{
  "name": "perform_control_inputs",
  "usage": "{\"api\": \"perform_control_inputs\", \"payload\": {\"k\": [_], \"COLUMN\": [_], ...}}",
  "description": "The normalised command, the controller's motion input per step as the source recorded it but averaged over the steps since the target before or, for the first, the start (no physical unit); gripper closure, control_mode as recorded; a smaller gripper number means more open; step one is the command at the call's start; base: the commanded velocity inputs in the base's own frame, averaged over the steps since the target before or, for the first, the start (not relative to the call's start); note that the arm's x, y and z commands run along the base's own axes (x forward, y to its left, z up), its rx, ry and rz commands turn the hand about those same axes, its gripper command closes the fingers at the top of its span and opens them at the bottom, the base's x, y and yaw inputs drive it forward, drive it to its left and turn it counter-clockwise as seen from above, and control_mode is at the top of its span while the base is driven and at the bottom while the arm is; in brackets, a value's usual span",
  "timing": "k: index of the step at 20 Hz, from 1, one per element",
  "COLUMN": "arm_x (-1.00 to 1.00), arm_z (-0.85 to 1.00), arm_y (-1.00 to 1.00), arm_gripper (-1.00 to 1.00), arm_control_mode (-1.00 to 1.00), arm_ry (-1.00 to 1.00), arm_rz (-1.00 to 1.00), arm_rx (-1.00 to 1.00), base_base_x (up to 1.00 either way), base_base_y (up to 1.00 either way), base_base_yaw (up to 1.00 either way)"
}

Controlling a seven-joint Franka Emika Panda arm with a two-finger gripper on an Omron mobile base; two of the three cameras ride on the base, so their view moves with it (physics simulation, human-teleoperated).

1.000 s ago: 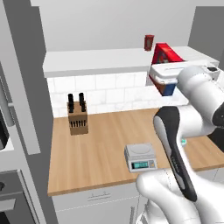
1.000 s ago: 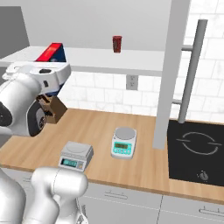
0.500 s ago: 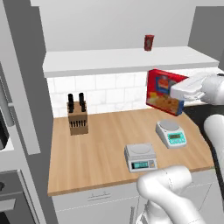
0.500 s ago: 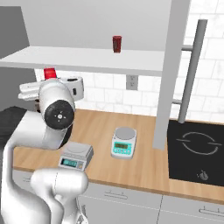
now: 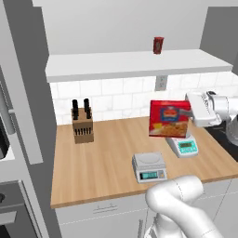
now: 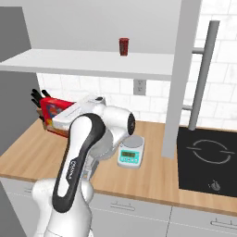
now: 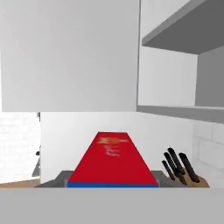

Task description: Pick the boxed food and place it on the digital scale for weighing, and close the cabinet.

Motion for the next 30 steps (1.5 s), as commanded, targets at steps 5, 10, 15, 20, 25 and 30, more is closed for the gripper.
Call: {"api": "perform_control_inputs", "payload": {"k": [5,10,15,20,25,30], "arm_x": [0.59,0.51,0.16,0.0,0.0,0.01], "arm_z": [-0.4,-0.48,-0.66,-0.51,-0.34,-0.43], "arm_y": [0.0,0.02,-0.02,-0.02,0.01,0.0], "arm_gripper": [1.0,1.0,1.0,1.0,1.0,1.0], "arm_control_mode": [-1.0,-1.0,-1.0,-1.0,-1.0,-1.0], "arm_ry": [-0.01,0.15,-0.07,-0.2,0.0,-0.06], "arm_rz": [0.41,0.17,0.12,0.01,0.03,0.07], "arm_rx": [0.23,-0.05,-0.09,-0.11,-0.01,0.01], "base_base_x": [0.0,0.0,0.0,0.0,0.0,0.0], "base_base_y": [0.0,0.0,0.0,0.0,0.0,0.0], "base_base_yaw": [0.0,0.0,0.0,0.0,0.0,0.0]}}
